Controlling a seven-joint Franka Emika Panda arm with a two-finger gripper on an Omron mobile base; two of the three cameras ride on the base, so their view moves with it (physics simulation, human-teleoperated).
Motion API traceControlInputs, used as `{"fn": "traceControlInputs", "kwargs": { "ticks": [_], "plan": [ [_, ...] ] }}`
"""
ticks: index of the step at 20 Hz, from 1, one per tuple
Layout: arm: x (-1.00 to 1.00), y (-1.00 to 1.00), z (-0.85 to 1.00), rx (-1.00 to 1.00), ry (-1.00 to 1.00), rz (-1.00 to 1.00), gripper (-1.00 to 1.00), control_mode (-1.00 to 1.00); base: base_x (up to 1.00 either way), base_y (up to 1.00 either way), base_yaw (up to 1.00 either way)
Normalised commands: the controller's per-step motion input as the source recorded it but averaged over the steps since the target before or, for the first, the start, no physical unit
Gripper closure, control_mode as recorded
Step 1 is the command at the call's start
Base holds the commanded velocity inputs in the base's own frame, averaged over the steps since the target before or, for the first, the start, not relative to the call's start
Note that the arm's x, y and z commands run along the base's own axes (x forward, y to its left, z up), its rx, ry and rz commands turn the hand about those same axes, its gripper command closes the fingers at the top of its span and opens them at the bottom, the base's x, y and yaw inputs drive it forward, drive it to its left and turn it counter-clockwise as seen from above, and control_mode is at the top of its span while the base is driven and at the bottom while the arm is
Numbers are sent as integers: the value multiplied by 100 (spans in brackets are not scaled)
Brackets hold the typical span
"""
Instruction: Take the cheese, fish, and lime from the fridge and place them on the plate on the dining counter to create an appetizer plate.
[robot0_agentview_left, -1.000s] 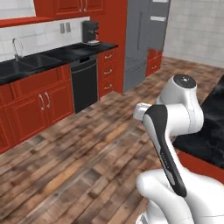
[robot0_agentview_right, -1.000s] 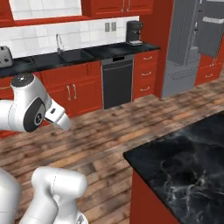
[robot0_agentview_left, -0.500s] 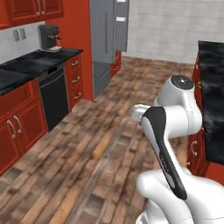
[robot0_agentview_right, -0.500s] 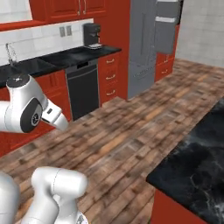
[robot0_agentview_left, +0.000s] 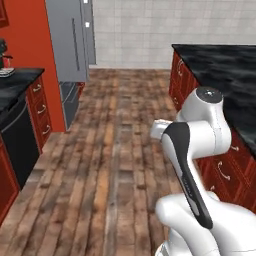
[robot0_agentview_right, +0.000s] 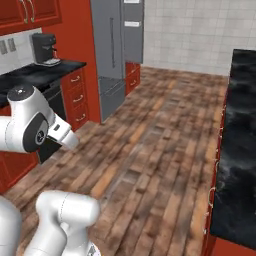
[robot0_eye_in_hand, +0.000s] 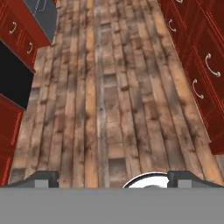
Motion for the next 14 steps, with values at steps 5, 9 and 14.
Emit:
{"fn": "traceControlInputs", "kwargs": {
  "ticks": [5,9,14],
  "plan": [
    [0,0,0,0,0,0,-100,100,100,80,-29],
    [0,0,0,0,0,0,-100,100,100,32,-15],
    [0,0,0,0,0,0,-100,100,100,-1,-2]
  ]
}}
